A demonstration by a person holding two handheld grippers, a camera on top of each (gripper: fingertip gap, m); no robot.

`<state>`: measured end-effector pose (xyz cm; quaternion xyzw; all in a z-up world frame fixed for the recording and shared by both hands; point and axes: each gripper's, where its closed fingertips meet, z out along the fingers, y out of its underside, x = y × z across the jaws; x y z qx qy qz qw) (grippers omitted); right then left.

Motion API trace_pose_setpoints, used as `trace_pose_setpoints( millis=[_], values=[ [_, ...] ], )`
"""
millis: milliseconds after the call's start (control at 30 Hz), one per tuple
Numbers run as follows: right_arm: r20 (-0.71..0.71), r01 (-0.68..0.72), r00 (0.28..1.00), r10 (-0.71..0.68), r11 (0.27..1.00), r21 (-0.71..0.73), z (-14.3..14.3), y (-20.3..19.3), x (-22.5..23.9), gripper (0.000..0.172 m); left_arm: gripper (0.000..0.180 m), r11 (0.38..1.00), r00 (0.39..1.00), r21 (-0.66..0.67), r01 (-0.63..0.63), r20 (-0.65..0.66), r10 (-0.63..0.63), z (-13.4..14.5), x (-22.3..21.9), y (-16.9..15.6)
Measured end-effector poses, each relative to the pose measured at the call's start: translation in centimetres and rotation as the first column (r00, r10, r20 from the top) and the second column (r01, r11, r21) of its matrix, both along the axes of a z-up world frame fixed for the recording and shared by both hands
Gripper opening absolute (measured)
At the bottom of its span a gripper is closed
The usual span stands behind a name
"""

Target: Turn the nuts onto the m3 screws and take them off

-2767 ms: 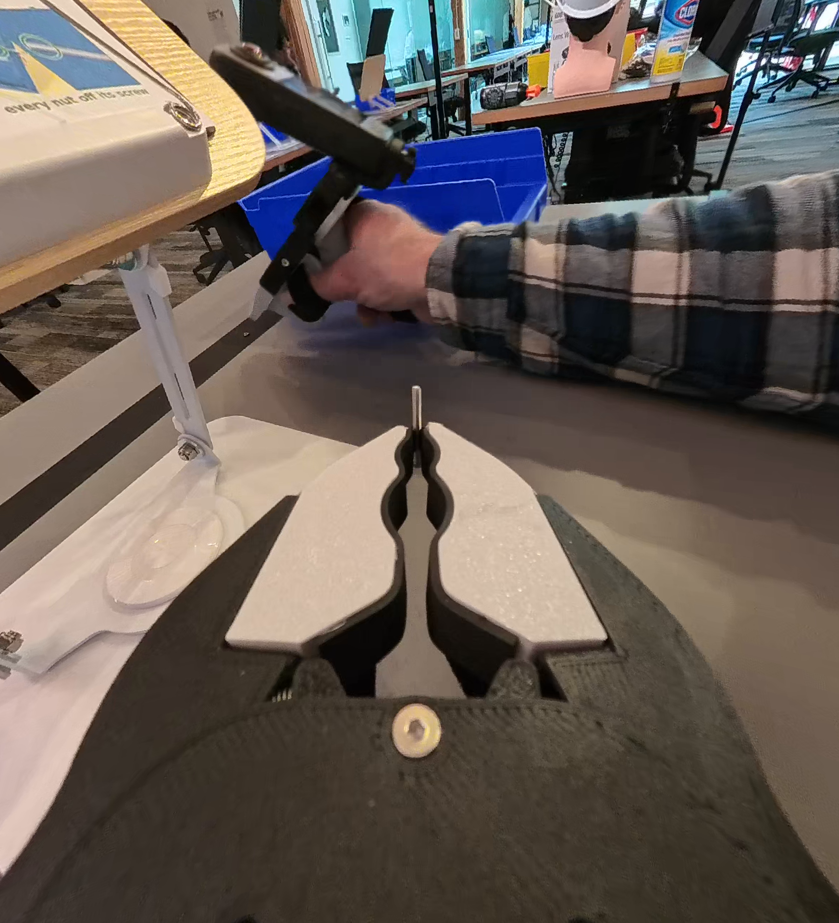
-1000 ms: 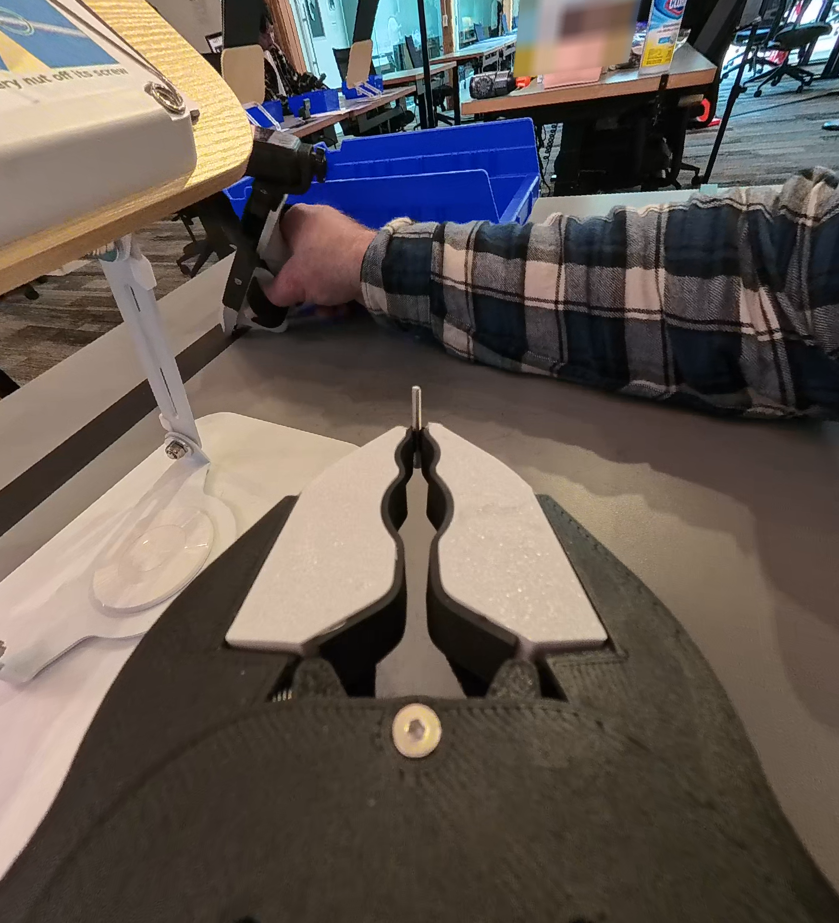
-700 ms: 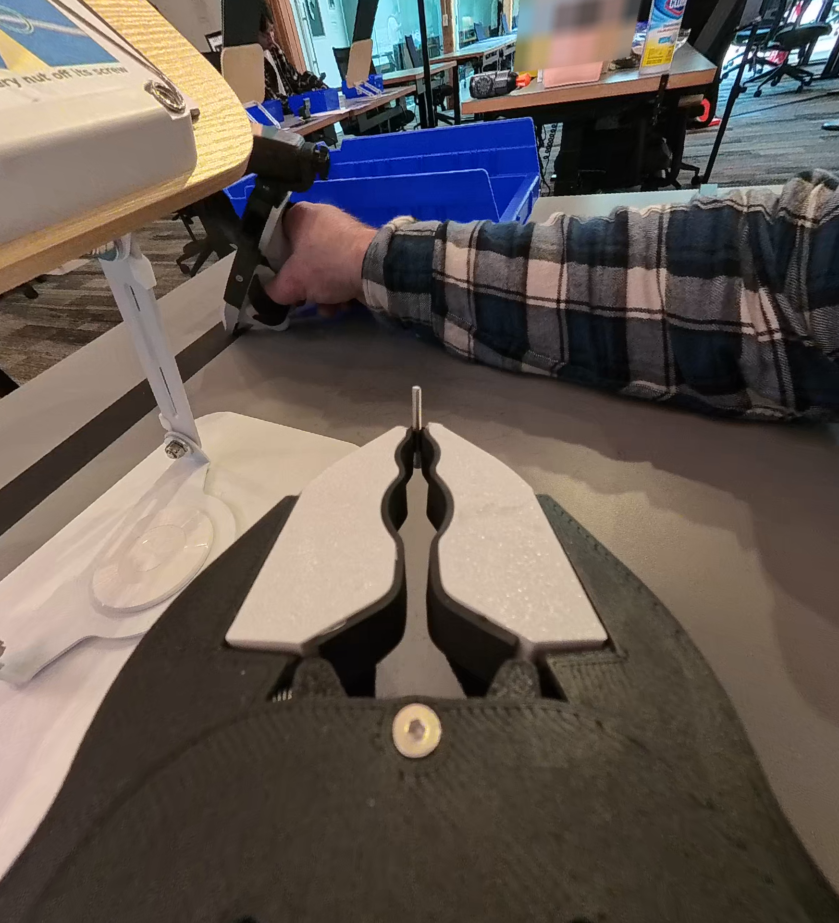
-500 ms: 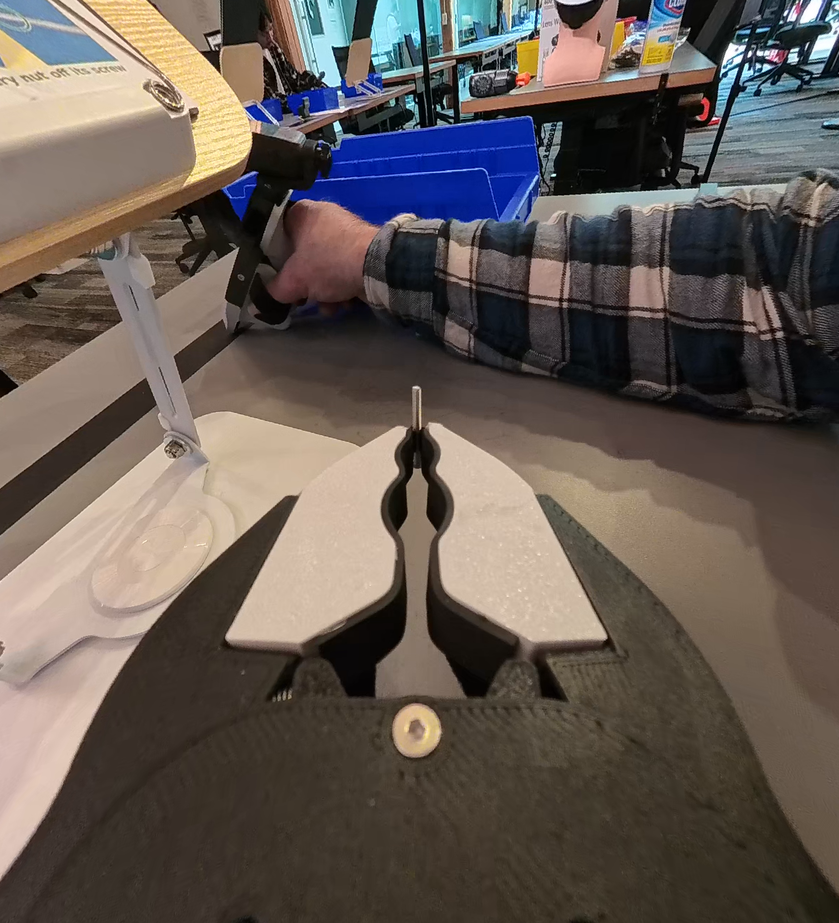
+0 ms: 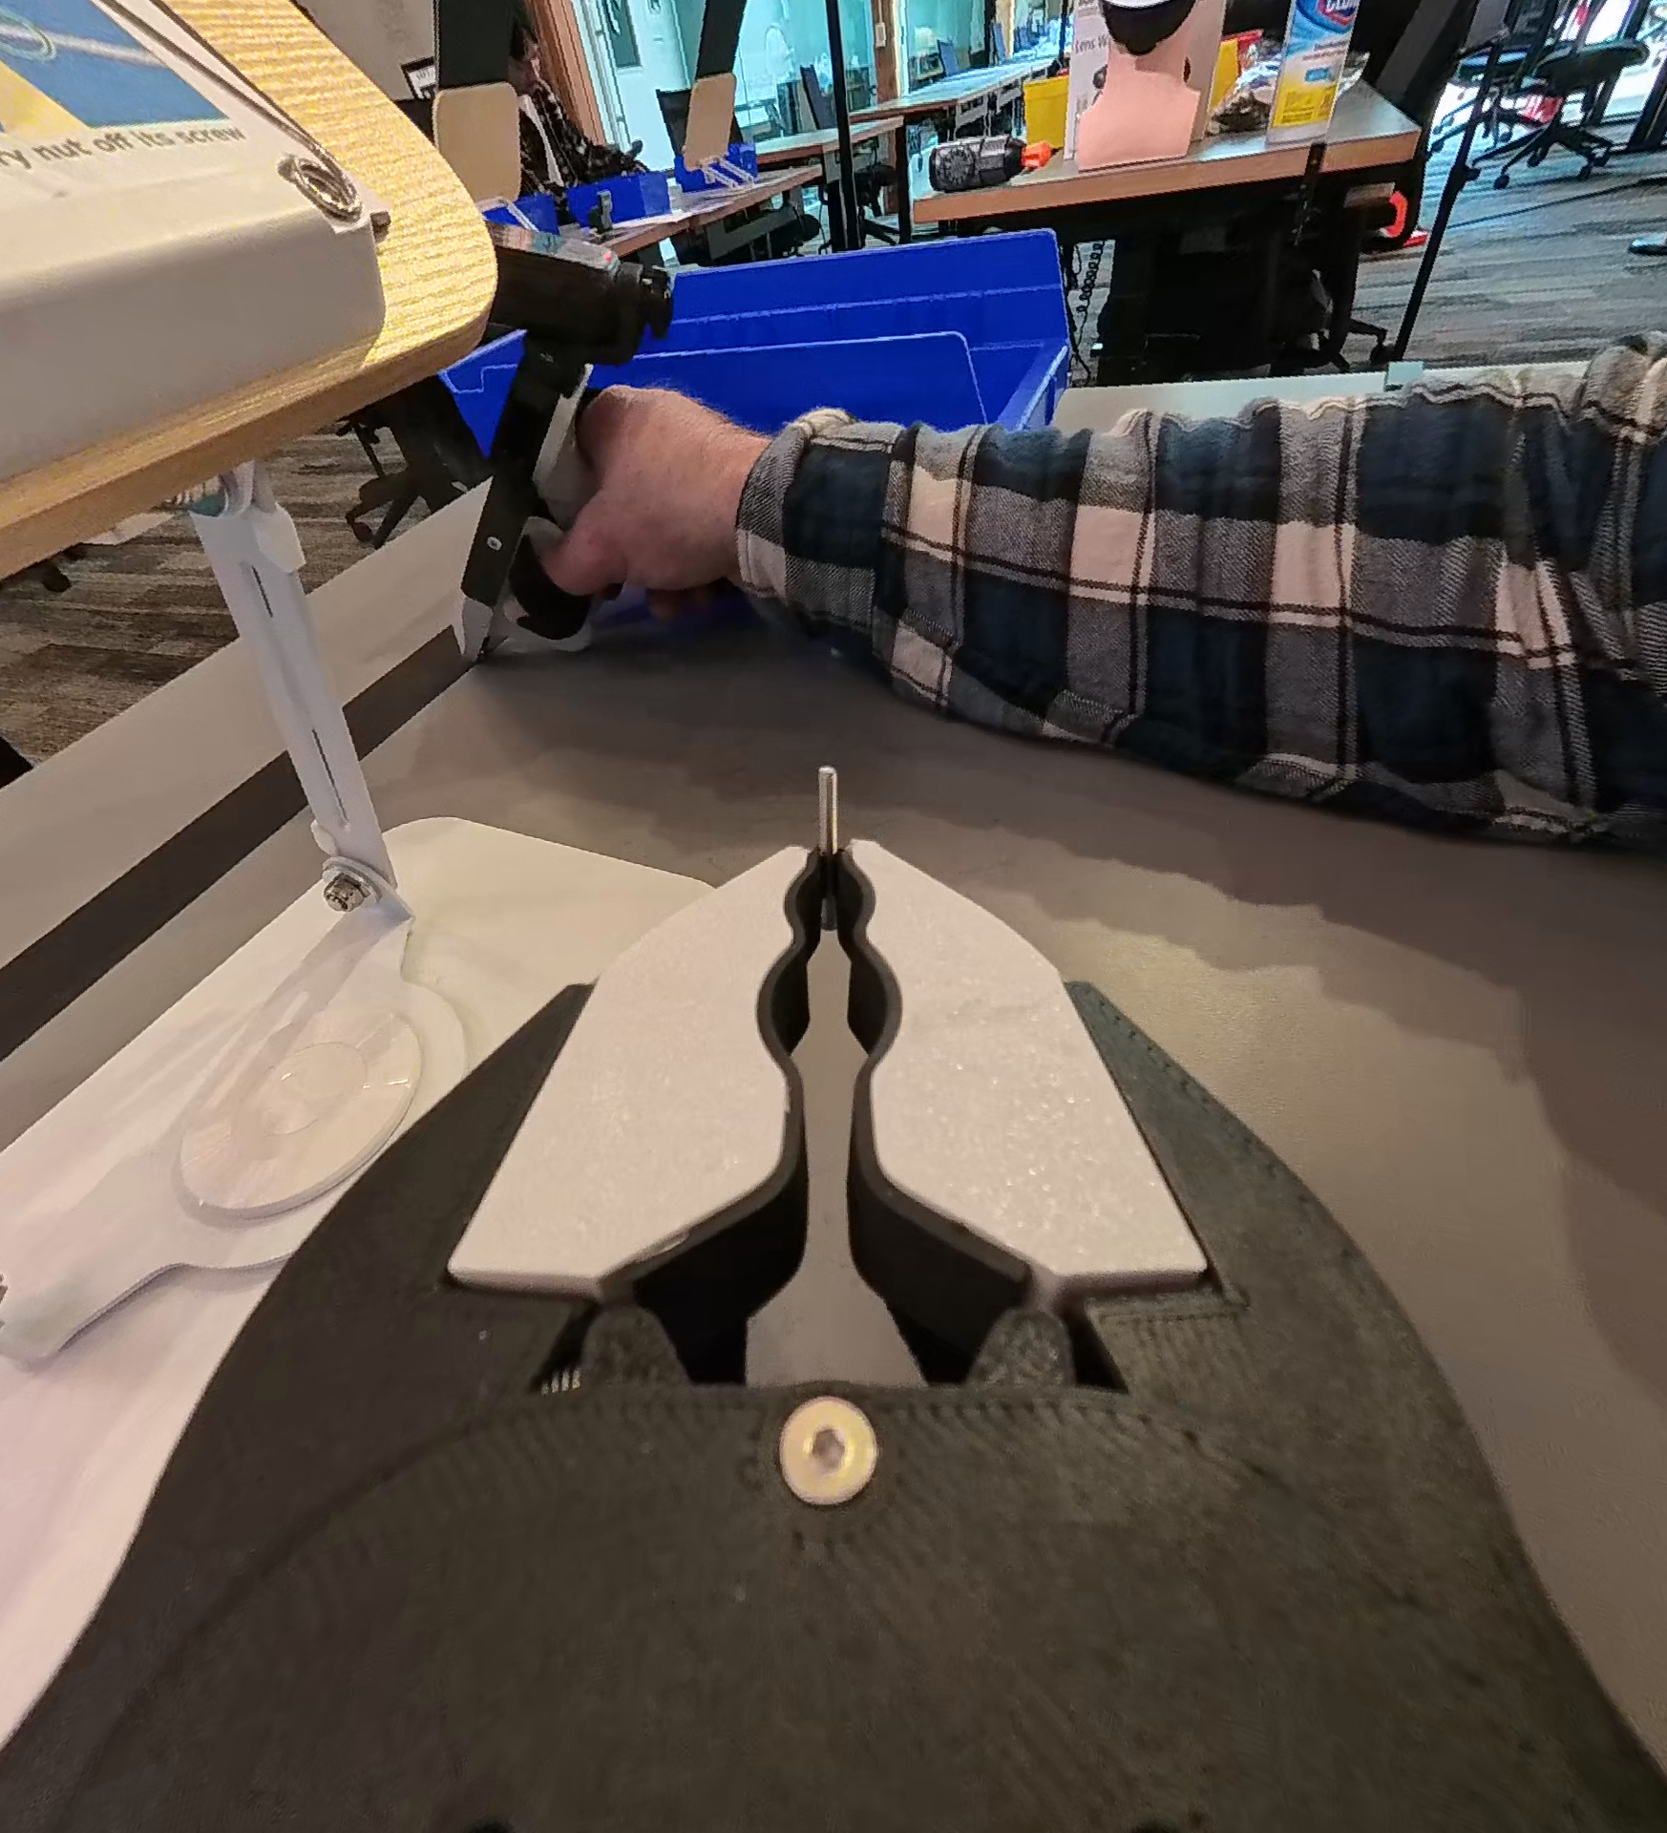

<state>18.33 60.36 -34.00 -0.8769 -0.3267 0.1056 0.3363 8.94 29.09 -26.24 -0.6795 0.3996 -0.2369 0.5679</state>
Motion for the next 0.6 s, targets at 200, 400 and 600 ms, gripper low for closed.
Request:
trace_pose_setpoints(
  millis=[200,400,600],
  values=[
    [0.008,-0.005,1.000,0.005,1.000,0.002,0.0,-0.1,0.0,0.000,0.001,1.000,1.000,0.000,0.000,0.000,0.000,0.0,0.0,0.0],
    [-0.005,-0.019,1.000,0.019,1.000,0.002,0.2,-0.2,-0.2,0.004,0.002,1.000,1.000,0.000,0.000,0.000,0.000,0.0,0.0,0.0],
    [-0.063,-0.118,0.991,0.117,0.993,-0.013,0.9,-2.8,-1.0,0.018,0.001,1.000,1.000,-0.004,0.000,0.006,0.000,0.0,0.0,0.1]
  ],
)
